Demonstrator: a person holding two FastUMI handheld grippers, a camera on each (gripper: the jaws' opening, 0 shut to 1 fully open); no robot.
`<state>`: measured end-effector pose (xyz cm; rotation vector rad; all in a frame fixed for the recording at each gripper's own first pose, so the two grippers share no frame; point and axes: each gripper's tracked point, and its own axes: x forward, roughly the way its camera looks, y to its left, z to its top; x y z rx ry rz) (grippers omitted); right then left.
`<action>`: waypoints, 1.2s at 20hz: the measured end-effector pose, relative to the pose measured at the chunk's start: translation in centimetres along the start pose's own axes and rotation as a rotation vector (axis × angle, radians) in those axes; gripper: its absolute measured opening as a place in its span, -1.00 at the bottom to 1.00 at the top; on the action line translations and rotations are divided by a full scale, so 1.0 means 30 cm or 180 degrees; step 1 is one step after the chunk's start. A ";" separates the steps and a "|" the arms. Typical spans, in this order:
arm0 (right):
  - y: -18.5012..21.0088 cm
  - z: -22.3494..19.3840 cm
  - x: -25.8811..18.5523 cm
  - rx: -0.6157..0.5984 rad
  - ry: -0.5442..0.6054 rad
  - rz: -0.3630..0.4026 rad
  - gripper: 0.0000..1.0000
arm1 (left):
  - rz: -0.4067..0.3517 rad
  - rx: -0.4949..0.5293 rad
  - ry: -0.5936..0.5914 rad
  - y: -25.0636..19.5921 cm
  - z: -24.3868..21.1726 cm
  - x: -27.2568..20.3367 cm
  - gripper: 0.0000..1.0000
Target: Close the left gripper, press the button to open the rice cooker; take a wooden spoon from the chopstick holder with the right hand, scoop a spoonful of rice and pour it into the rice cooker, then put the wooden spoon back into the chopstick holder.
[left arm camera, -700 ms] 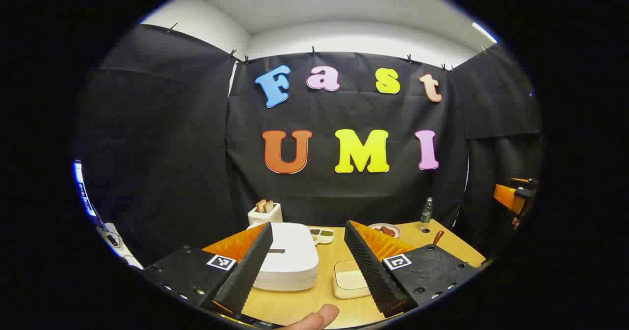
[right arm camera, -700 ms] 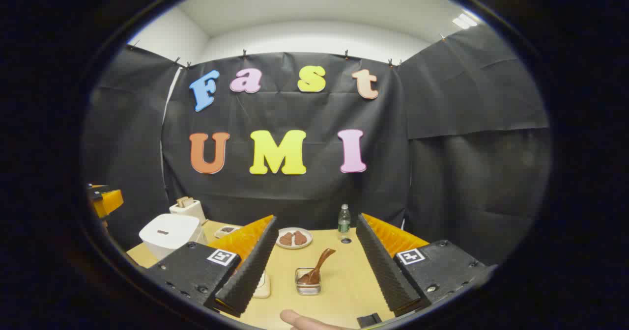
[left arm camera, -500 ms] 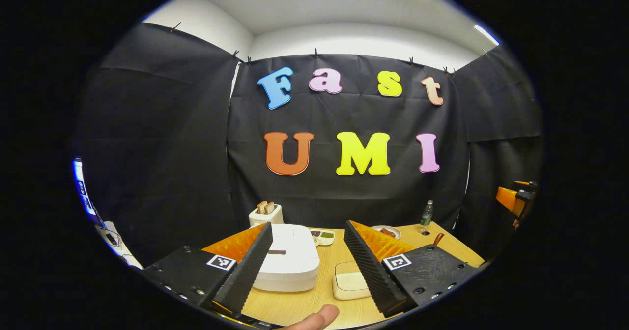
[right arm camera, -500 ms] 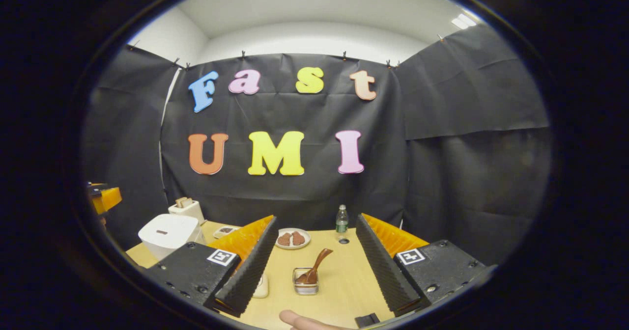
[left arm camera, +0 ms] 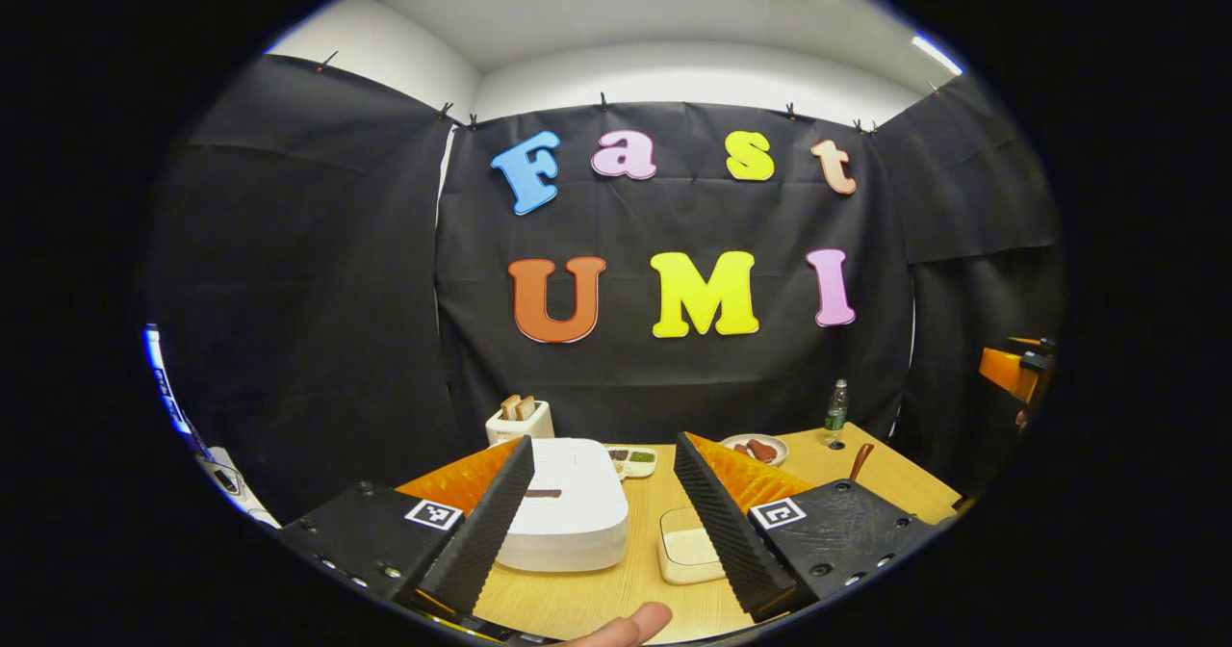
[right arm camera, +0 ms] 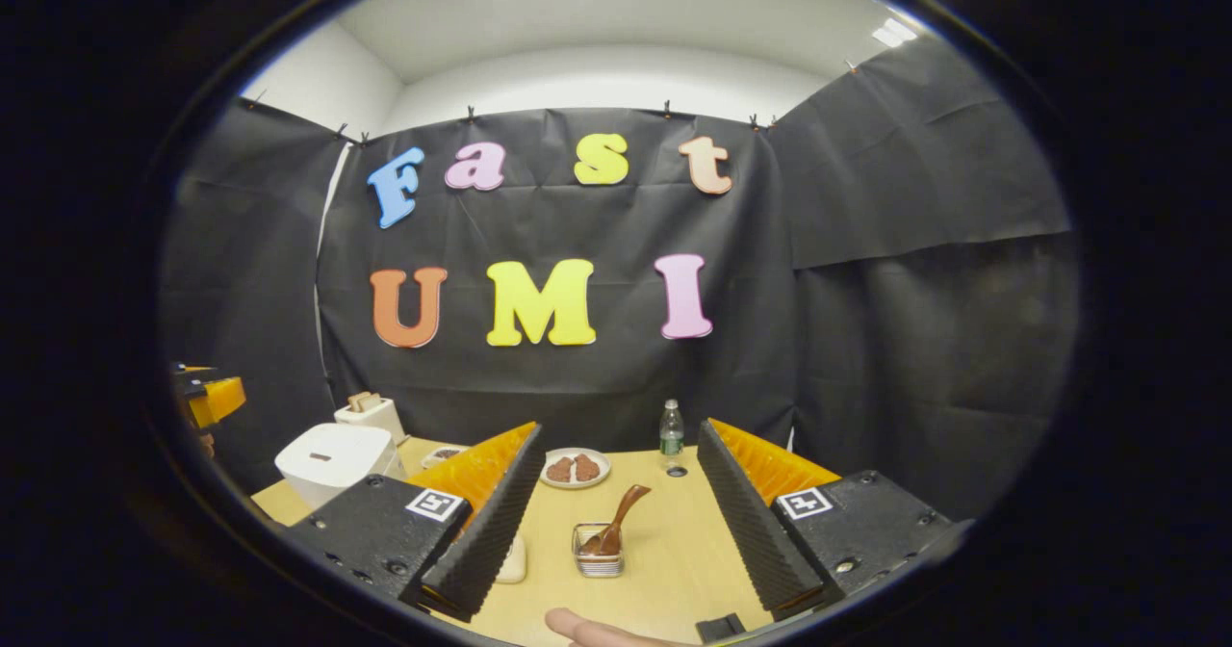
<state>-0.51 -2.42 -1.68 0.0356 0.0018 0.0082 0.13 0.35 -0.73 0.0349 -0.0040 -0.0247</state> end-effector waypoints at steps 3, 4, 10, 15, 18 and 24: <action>0.007 -0.030 0.007 0.0030 0.0116 0.0074 1.00 | -0.0020 0.0060 -0.0069 0.003 0.009 -0.004 0.87; 0.002 -0.031 0.006 0.0028 0.0118 0.0089 1.00 | -0.0019 0.0086 -0.0095 0.002 0.013 -0.002 0.87; -0.005 -0.038 0.024 0.0061 0.0066 0.0097 1.00 | -0.0116 0.0125 -0.0214 0.010 0.041 -0.015 0.64; 0.012 -0.076 0.036 0.0141 0.0177 0.0173 1.00 | -0.0101 0.0026 -0.0236 0.035 0.048 -0.015 0.19; 0.012 -0.075 0.041 0.0090 0.0133 0.0159 1.00 | -0.0122 0.0068 -0.0222 0.037 0.046 -0.010 0.07; 0.037 -0.067 0.042 -0.0028 -0.0022 0.0166 1.00 | 0.0023 0.0207 -0.0155 0.078 0.018 0.027 -0.80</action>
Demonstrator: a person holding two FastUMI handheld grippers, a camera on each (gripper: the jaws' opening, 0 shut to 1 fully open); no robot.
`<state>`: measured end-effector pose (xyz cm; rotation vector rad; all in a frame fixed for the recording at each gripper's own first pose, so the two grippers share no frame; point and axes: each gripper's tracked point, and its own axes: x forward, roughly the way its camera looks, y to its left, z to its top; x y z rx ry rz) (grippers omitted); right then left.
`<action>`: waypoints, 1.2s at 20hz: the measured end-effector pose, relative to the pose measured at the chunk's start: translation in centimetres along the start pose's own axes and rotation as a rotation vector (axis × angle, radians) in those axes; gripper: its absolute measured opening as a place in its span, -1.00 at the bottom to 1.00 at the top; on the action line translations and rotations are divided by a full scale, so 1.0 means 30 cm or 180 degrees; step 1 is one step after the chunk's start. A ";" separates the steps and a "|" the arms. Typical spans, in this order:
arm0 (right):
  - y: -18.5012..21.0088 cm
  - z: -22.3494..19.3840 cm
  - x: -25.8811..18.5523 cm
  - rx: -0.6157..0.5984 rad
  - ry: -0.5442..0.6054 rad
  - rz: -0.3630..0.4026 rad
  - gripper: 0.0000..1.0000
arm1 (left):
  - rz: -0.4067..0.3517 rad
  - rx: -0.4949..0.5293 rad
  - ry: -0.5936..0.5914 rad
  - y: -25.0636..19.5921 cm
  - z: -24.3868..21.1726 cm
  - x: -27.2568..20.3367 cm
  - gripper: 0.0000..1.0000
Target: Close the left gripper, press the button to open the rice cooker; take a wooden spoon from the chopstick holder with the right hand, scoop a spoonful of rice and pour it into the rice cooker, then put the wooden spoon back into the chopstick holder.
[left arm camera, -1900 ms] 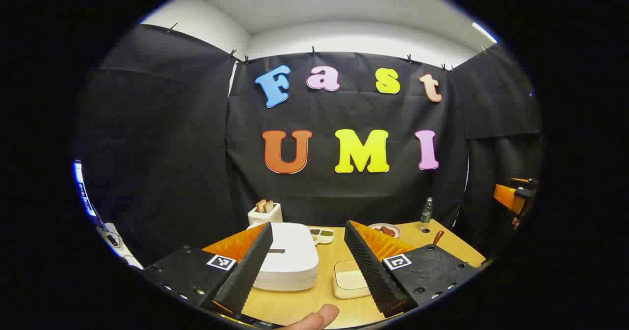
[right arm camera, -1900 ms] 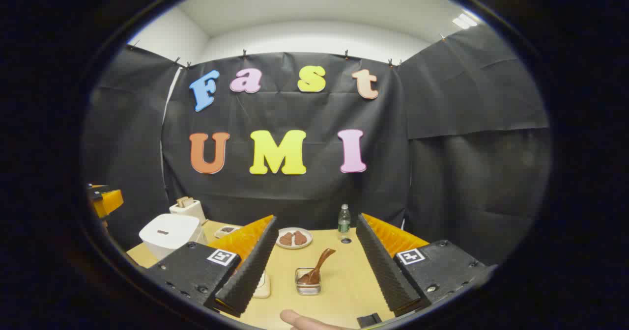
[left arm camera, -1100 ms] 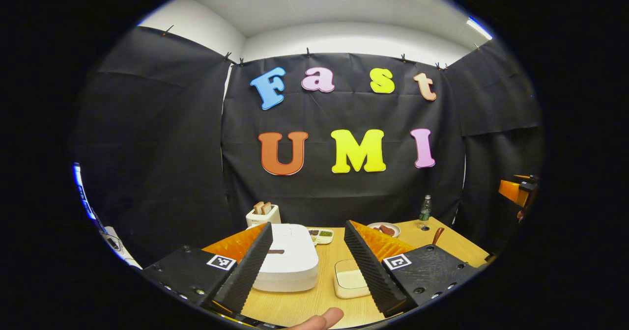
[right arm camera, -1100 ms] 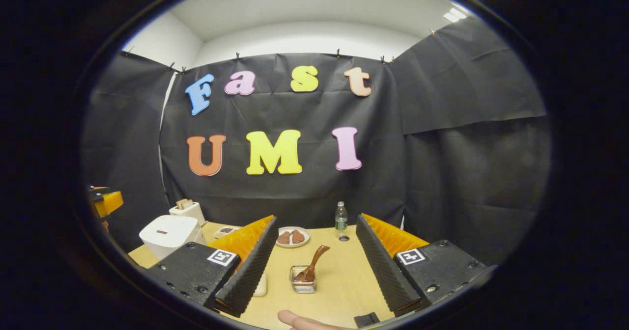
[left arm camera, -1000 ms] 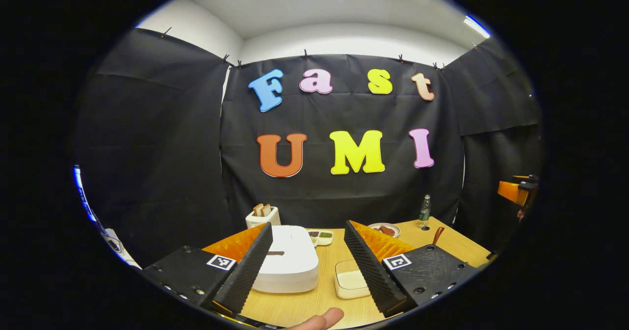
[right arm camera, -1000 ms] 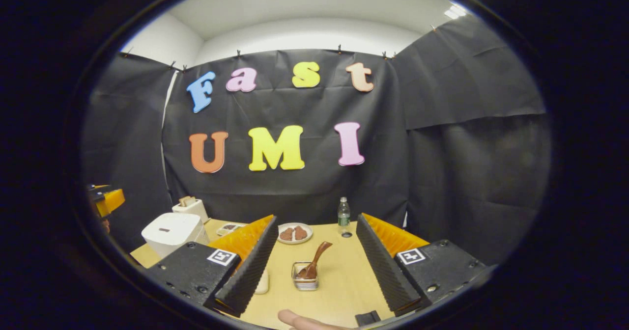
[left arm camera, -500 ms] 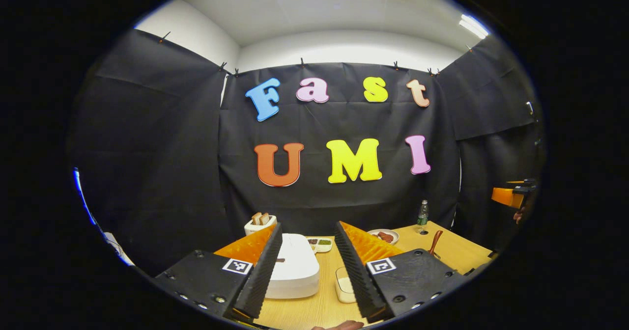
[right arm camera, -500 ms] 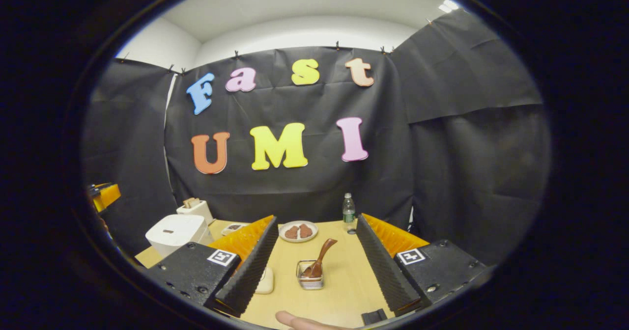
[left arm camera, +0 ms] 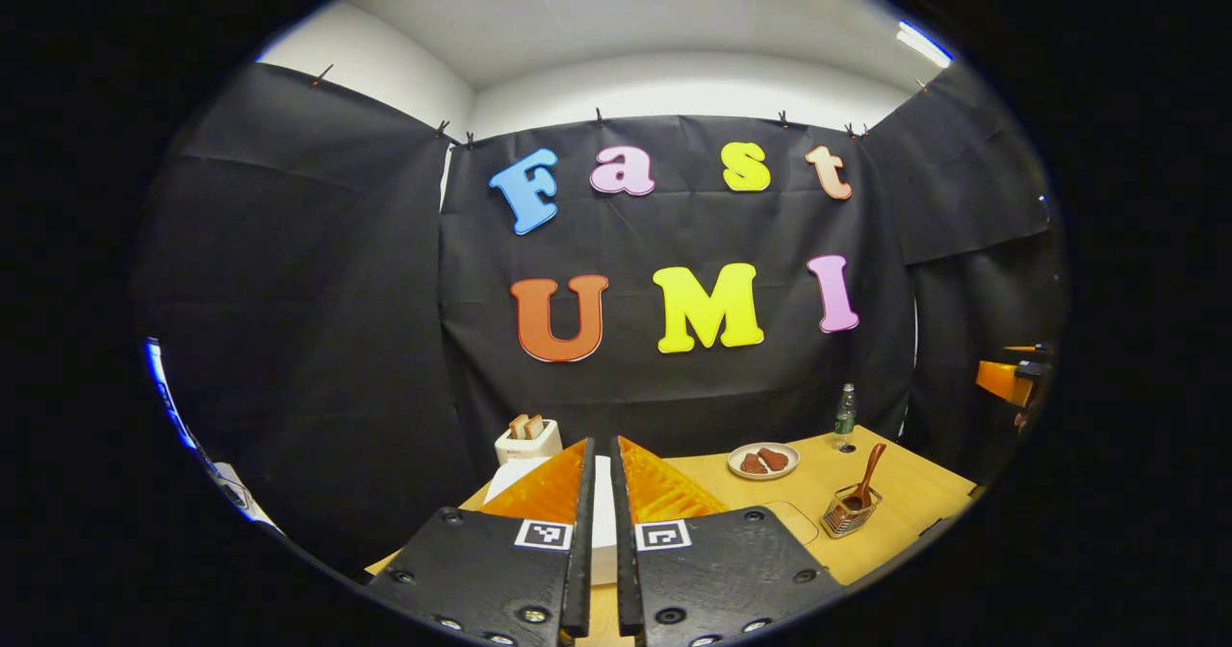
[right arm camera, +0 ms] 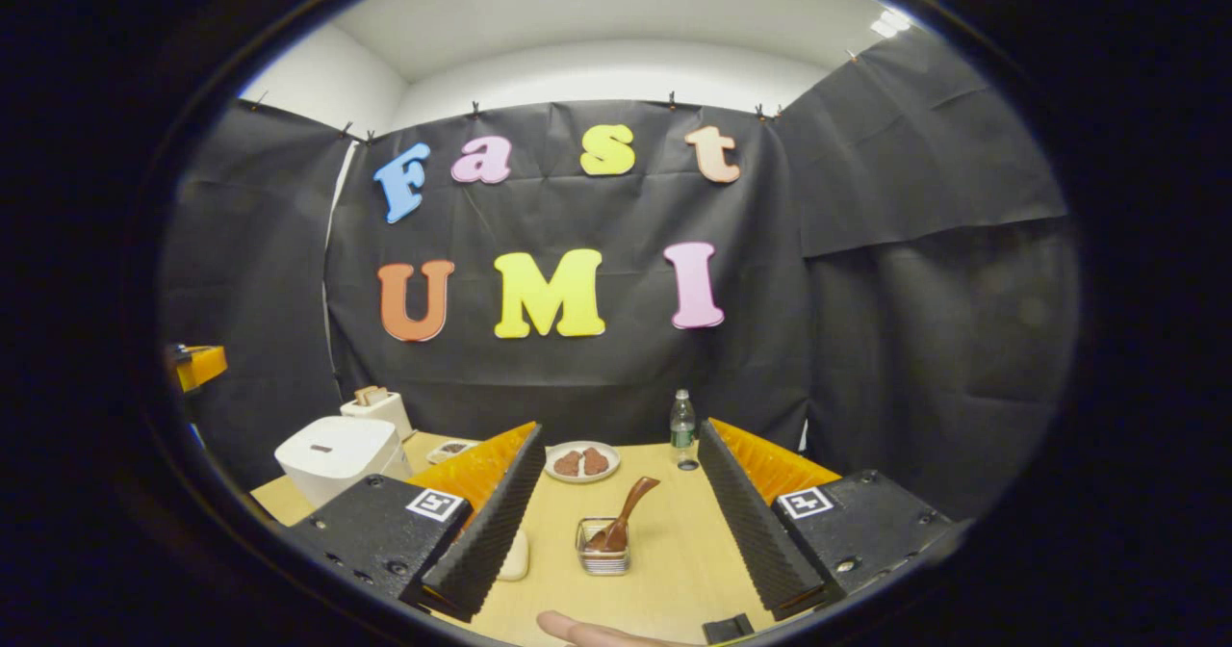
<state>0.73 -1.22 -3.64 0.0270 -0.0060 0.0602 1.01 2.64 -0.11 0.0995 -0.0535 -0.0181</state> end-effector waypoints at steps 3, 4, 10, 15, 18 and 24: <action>0.025 -0.007 -0.004 -0.0092 -0.0057 0.0060 1.00 | 0.0012 0.0111 0.0064 0.004 -0.025 0.033 -0.74; 0.035 -0.013 -0.004 -0.0120 -0.0073 0.0082 1.00 | 0.0091 0.0098 0.0122 0.032 -0.070 0.079 -0.71; 0.056 -0.057 0.008 -0.0227 -0.0174 0.0164 1.00 | 0.0213 0.0081 0.0575 0.062 -0.228 0.204 -1.00; 0.043 -0.130 0.053 -0.0218 -0.0106 0.0200 1.00 | 0.0313 -0.0148 0.1056 0.105 -0.399 0.328 -1.00; 0.038 -0.156 0.081 -0.0202 -0.0122 0.0217 1.00 | 0.0358 -0.0145 0.1267 0.125 -0.481 0.394 -1.00; 0.020 -0.225 0.118 -0.0177 -0.0038 0.0269 1.00 | 0.0462 -0.0113 0.1567 0.149 -0.620 0.471 -1.00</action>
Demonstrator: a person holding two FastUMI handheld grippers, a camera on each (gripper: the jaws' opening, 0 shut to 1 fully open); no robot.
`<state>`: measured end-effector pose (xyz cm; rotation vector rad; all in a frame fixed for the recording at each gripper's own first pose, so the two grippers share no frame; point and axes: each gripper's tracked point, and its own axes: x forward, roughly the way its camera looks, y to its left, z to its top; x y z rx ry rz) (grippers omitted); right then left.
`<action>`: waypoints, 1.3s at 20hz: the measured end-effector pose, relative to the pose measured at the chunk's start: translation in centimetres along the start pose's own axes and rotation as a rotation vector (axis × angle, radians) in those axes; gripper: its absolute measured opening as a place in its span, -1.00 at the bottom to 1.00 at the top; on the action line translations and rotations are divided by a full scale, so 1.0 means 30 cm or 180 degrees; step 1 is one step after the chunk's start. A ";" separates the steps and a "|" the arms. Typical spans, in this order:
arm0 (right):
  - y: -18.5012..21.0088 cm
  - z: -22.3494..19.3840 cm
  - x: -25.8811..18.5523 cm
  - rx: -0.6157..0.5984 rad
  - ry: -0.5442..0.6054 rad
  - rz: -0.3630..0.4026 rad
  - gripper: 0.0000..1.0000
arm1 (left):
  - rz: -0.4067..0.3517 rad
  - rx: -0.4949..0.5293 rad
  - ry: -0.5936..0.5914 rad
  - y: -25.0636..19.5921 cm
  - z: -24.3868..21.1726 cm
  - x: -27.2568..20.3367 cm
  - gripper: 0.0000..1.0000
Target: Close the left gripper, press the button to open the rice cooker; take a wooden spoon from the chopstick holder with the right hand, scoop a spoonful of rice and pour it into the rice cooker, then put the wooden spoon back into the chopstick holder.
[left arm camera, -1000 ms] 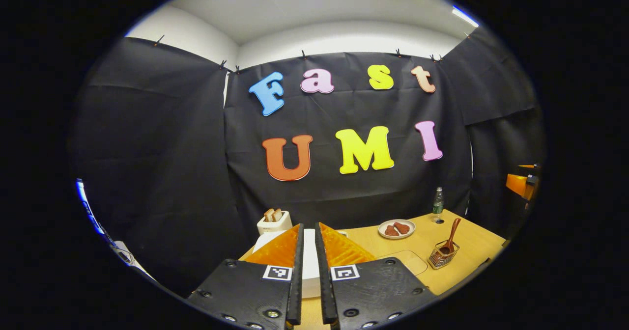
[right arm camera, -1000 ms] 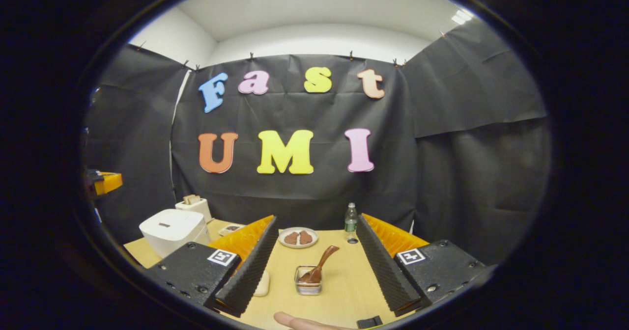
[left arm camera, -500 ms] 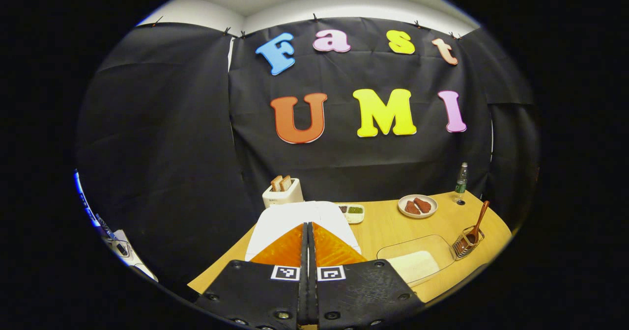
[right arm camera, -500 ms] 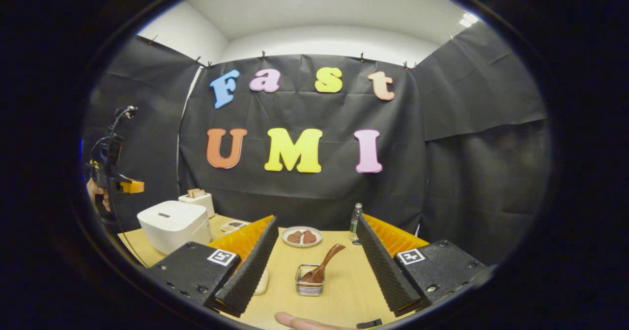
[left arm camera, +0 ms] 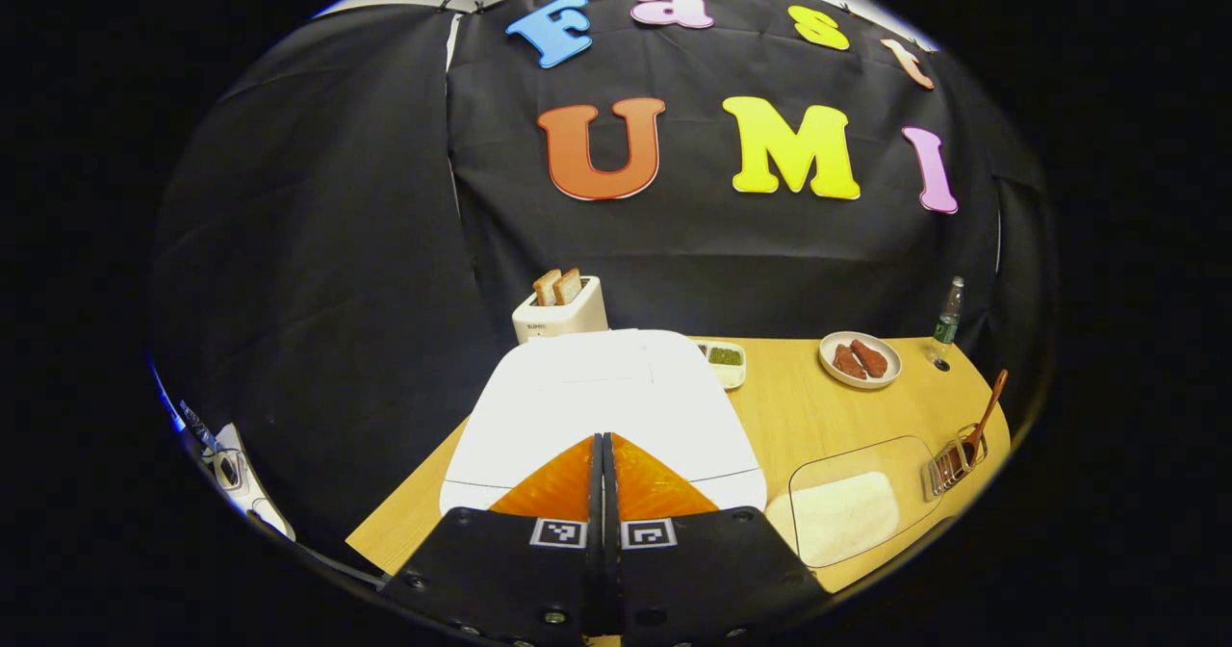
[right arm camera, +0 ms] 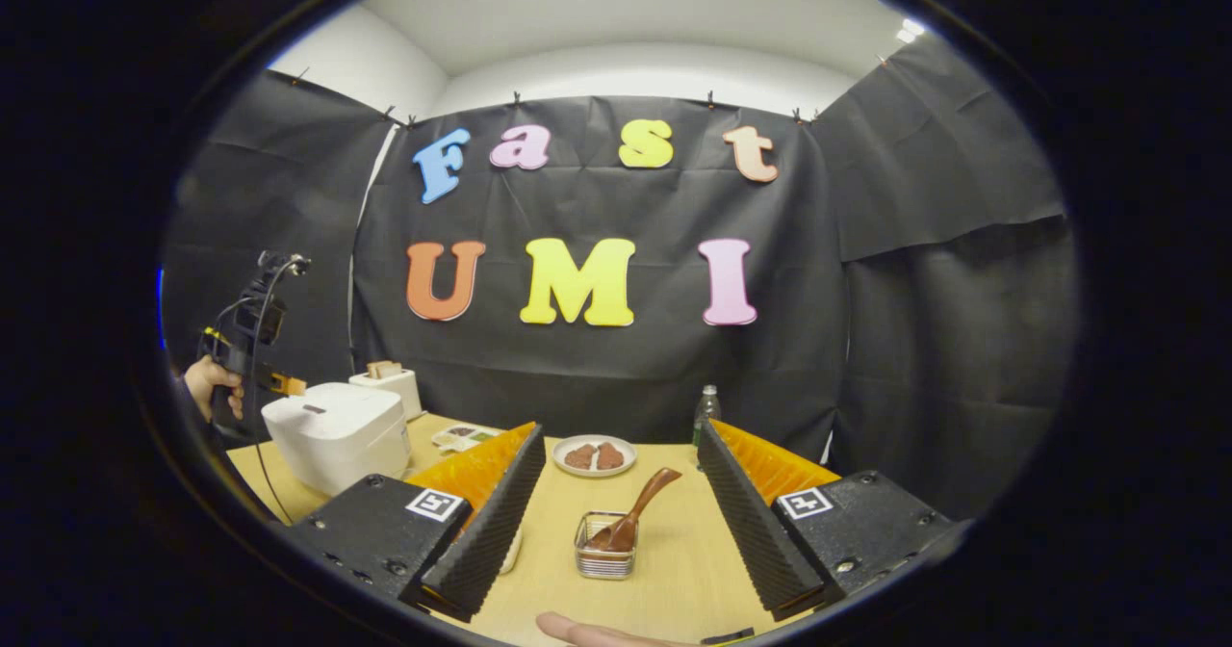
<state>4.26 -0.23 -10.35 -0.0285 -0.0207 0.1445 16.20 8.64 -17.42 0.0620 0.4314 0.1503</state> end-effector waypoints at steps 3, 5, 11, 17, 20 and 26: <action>-0.018 -0.034 0.024 0.0004 0.0080 -0.0036 1.00 | 0.0012 -0.0027 0.0010 0.000 -0.007 0.055 -1.00; -0.027 -0.059 0.030 0.0028 0.0149 -0.0052 1.00 | 0.0019 -0.0083 0.0089 -0.002 -0.035 0.093 -1.00; -0.074 -0.053 0.023 -0.0002 0.0157 -0.0148 1.00 | 0.0047 -0.0025 0.0210 -0.002 -0.081 0.104 -1.00; -0.069 -0.051 -0.004 0.0023 0.0200 -0.0134 1.00 | -0.0017 -0.0108 0.0262 -0.005 -0.090 0.118 -1.00; -0.071 -0.055 -0.023 0.0019 0.0216 -0.0145 1.00 | -0.0019 -0.0194 0.0170 0.003 -0.064 0.107 -1.00; -0.105 -0.096 -0.027 0.0051 0.0334 -0.0223 1.00 | 0.0057 -0.0221 -0.0118 0.027 0.073 -0.046 -1.00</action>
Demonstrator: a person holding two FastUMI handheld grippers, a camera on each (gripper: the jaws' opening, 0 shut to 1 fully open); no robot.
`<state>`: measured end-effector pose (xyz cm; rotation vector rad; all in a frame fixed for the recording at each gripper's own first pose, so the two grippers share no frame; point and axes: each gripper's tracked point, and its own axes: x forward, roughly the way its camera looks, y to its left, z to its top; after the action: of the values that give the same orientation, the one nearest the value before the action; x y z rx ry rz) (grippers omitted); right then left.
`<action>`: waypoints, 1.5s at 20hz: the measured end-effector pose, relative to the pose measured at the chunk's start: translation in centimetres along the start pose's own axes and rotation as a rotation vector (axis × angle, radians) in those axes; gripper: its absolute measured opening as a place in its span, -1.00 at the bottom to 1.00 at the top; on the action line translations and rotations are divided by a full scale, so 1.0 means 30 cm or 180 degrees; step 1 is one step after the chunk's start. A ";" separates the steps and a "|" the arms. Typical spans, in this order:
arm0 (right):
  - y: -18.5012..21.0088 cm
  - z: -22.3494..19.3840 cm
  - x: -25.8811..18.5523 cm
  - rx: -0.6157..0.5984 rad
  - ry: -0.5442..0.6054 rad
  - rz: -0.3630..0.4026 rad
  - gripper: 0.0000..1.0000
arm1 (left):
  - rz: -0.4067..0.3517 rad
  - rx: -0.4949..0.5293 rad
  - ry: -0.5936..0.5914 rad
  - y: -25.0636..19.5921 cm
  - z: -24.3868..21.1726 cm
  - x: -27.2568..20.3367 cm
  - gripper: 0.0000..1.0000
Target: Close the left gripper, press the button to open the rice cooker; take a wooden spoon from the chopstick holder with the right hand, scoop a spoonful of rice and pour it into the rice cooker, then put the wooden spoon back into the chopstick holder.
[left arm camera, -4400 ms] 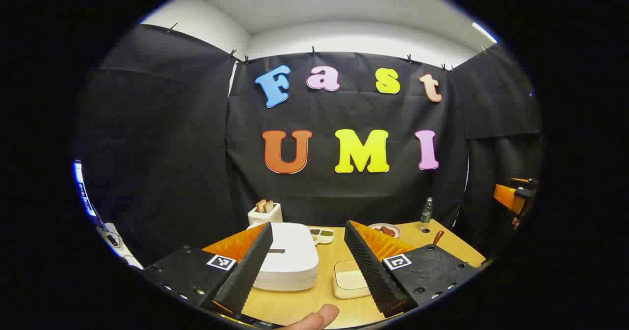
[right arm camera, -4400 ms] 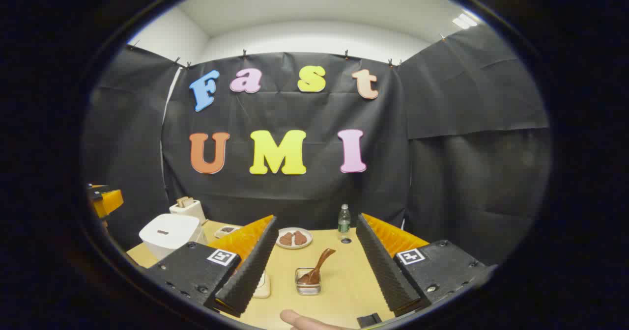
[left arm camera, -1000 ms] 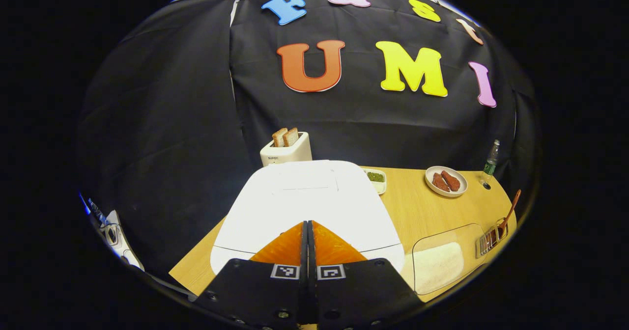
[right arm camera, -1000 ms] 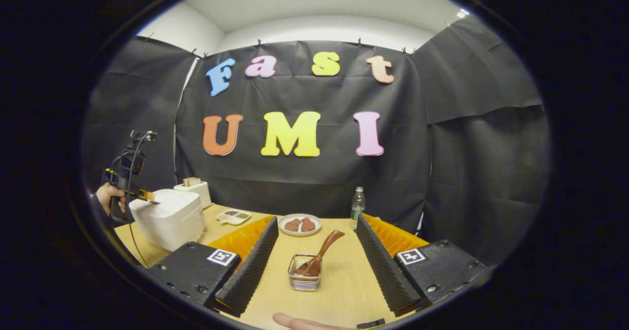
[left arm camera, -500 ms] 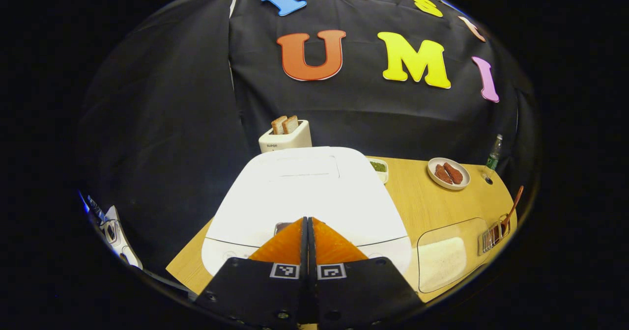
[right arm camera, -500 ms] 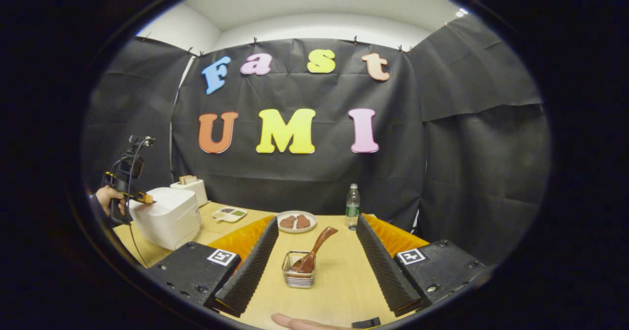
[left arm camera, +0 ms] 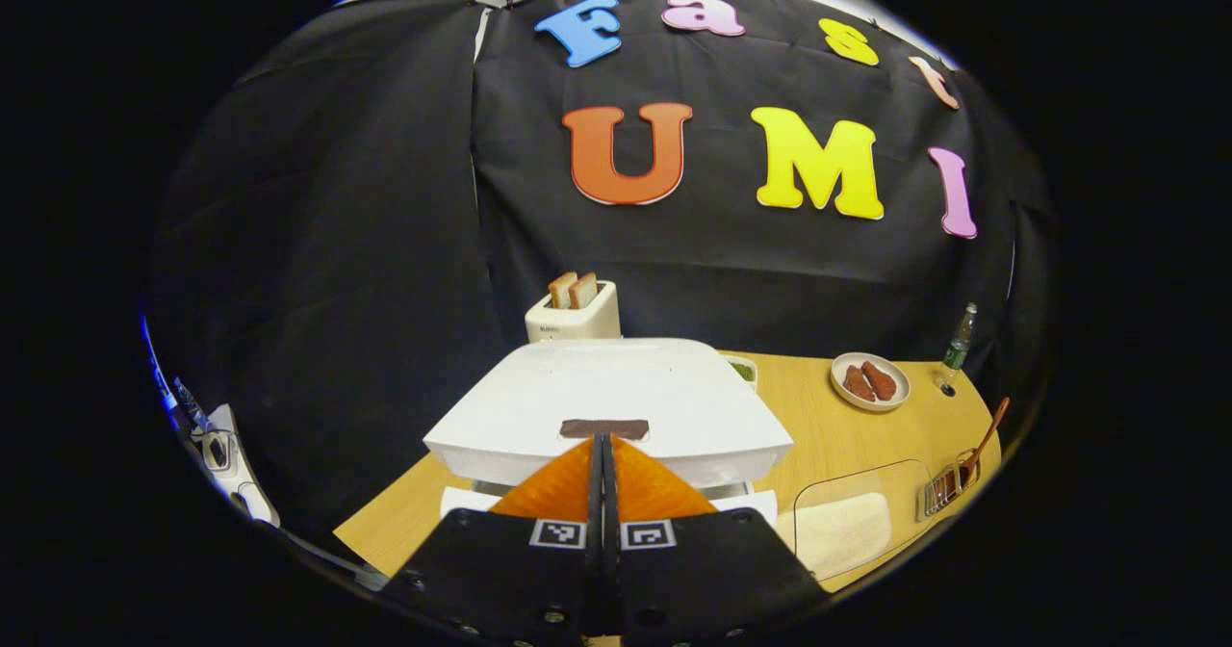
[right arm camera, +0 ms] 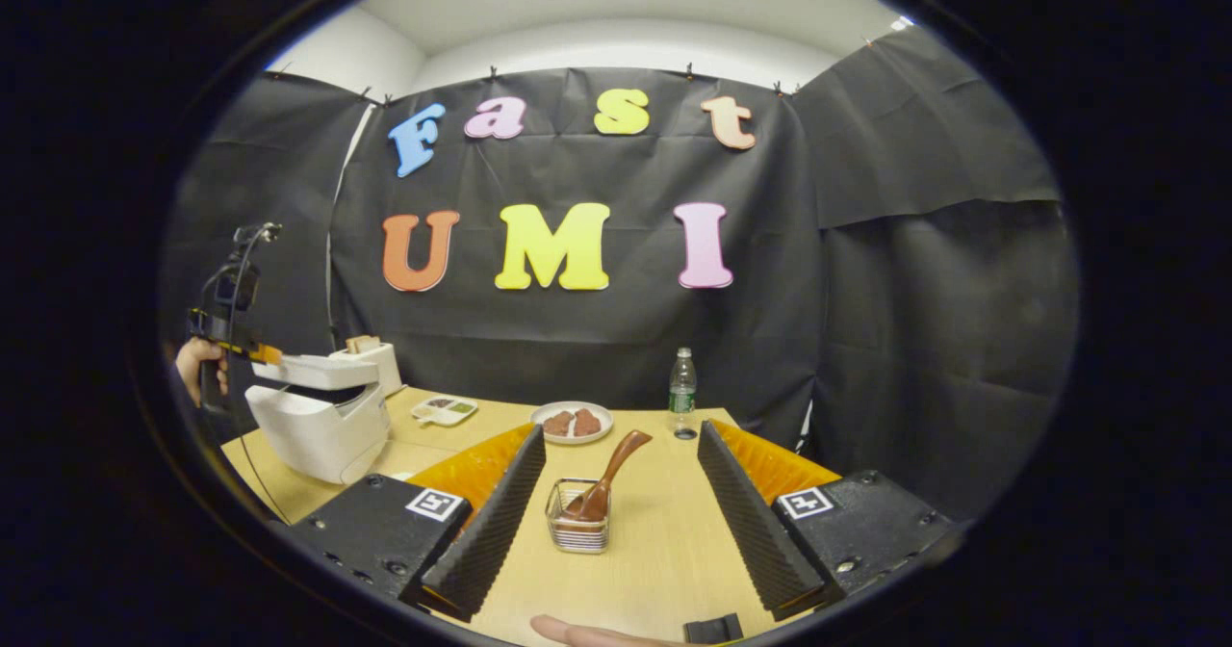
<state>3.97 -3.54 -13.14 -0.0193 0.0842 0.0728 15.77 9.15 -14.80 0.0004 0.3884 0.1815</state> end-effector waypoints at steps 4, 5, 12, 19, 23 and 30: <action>0.009 -0.041 0.016 -0.0015 0.0075 0.0010 1.00 | 0.0010 0.0065 -0.0168 -0.001 0.060 -0.166 -1.00; 0.013 -0.052 0.022 -0.0020 0.0095 0.0022 1.00 | 0.0022 0.0092 -0.0226 -0.002 0.077 -0.211 -1.00; 0.025 -0.178 0.074 -0.0031 0.0296 0.0079 1.00 | -0.0245 0.0256 -0.0697 -0.141 0.094 -0.554 0.43; 0.012 -0.308 0.195 0.0084 0.0381 0.0127 1.00 | -0.0221 0.0396 -0.1148 -0.181 0.018 -0.802 0.91; 0.015 -0.387 0.306 0.0204 0.0469 0.0098 1.00 | -0.0241 0.0352 -0.1362 -0.175 -0.029 -0.903 0.91; 0.070 -0.456 0.545 0.0387 0.0592 0.0208 0.97 | -0.0324 0.0433 -0.1516 -0.161 -0.081 -0.974 0.91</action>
<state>18.91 -0.59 -28.17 0.0983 0.2750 0.1311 -10.88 -0.83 -6.22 0.1550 -0.0754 0.0499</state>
